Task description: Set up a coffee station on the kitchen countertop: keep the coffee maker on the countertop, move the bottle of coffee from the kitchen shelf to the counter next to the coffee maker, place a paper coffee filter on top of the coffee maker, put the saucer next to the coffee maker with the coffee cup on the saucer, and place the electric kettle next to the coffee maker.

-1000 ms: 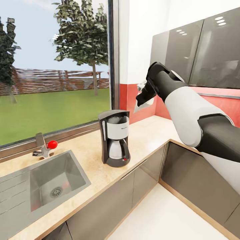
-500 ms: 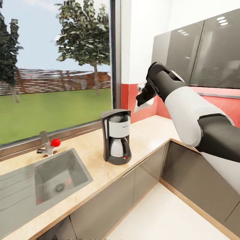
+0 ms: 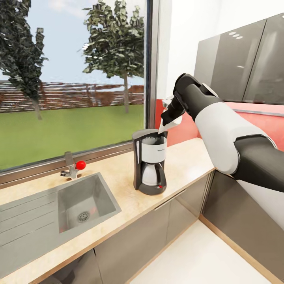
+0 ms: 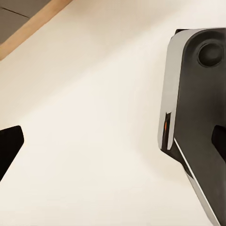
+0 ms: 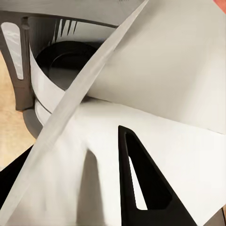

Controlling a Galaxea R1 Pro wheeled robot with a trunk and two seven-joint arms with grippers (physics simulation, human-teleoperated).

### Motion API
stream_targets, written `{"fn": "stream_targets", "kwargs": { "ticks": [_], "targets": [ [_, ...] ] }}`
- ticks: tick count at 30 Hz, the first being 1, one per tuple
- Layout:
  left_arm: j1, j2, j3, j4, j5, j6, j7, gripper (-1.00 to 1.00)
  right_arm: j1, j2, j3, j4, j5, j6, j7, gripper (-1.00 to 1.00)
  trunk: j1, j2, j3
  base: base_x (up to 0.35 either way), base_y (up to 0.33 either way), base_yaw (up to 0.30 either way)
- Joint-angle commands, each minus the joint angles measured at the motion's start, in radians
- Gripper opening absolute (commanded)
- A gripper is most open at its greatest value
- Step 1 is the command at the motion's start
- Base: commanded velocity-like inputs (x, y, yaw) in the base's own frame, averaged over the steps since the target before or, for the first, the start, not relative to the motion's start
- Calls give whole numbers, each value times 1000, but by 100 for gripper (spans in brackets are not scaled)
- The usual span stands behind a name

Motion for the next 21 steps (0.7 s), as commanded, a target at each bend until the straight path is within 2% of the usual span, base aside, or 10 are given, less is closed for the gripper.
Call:
{"fn": "stream_targets", "kwargs": {
  "ticks": [1, 9, 21],
  "targets": [
    [1, -1, 7, -1, -2, -1, 0, 100, 0, 0, 3, -1, 9, 2, 10, -100, 0, 0, 0, 0, 0, 21],
    [12, -1, -2, 10, -4, 1, 4, 100, 11, 0, 8, 10, 13, 2, 7, -100, 0, 0, 0, 0, 0, 4],
    [16, 2, 9, 28, -2, 0, 6, 100, 45, 0, 8, -7, 9, 2, 7, -100, 0, 0, 0, 0, 0, 0]
  ]
}}
